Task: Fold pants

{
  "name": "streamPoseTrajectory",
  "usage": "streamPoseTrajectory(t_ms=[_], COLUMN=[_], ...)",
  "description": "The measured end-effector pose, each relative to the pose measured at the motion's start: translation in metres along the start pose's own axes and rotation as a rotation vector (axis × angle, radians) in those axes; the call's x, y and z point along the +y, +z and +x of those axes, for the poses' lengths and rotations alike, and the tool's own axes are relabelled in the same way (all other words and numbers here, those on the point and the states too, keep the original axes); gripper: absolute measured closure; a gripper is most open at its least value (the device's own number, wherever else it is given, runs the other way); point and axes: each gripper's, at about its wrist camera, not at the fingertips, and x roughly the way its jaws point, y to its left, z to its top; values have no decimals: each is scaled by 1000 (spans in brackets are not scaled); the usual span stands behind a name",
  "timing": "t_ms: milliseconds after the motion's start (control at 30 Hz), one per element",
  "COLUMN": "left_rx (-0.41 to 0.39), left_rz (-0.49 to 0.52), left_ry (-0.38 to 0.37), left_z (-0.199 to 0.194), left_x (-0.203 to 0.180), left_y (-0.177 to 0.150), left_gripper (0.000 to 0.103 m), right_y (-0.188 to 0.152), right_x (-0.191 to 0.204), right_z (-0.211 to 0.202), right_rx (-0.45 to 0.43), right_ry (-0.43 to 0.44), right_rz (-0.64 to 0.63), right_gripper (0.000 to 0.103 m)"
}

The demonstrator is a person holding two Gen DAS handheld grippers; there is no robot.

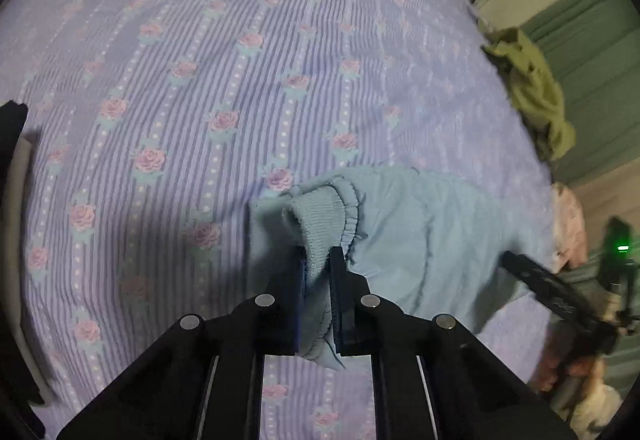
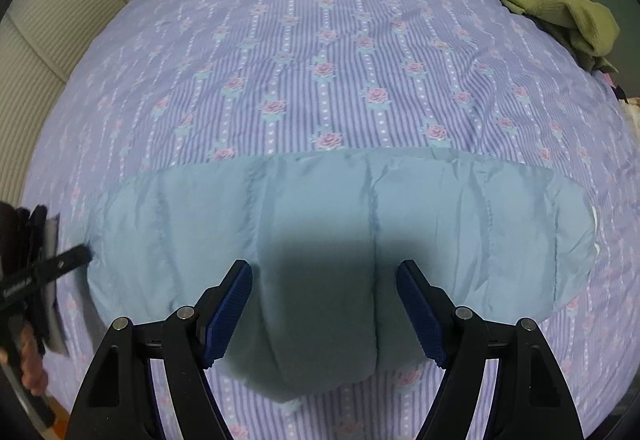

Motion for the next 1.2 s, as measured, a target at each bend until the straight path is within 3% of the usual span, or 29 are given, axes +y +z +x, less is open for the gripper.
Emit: streamPoseTrajectory(t_ms=[267, 400, 500, 567, 633, 733, 867, 1000, 1200], left_rx=[-83, -23, 5, -62, -140, -170, -71, 38, 218], left_rz=[18, -2, 59, 117, 199, 350, 562, 715, 806], left_ry=[58, 163, 291, 392, 444, 352, 94, 16, 34], left_z=[-13, 15, 20, 4, -15, -29, -9, 39, 107], left_x=[-4, 9, 1, -15, -38, -81, -138, -186, -229], left_y=[20, 23, 24, 26, 28, 28, 28, 40, 52], left_gripper=[91, 89, 66, 41, 29, 28, 28, 28, 27], right_y=[40, 57, 54, 47, 33, 7, -30, -60, -69], right_x=[21, 22, 15, 8, -2, -17, -38, -58, -91], right_z=[45, 47, 25, 7, -13, -35, -45, -32, -23], right_rx=[-2, 2, -37, -60, -87, -99, -64, 4, 34], right_ry=[-14, 5, 10, 6, -4, 40, 92, 83, 84], right_rz=[-75, -58, -33, -38, -22, 21, 83, 136, 257], right_gripper=[27, 27, 27, 27, 27, 27, 27, 27, 27])
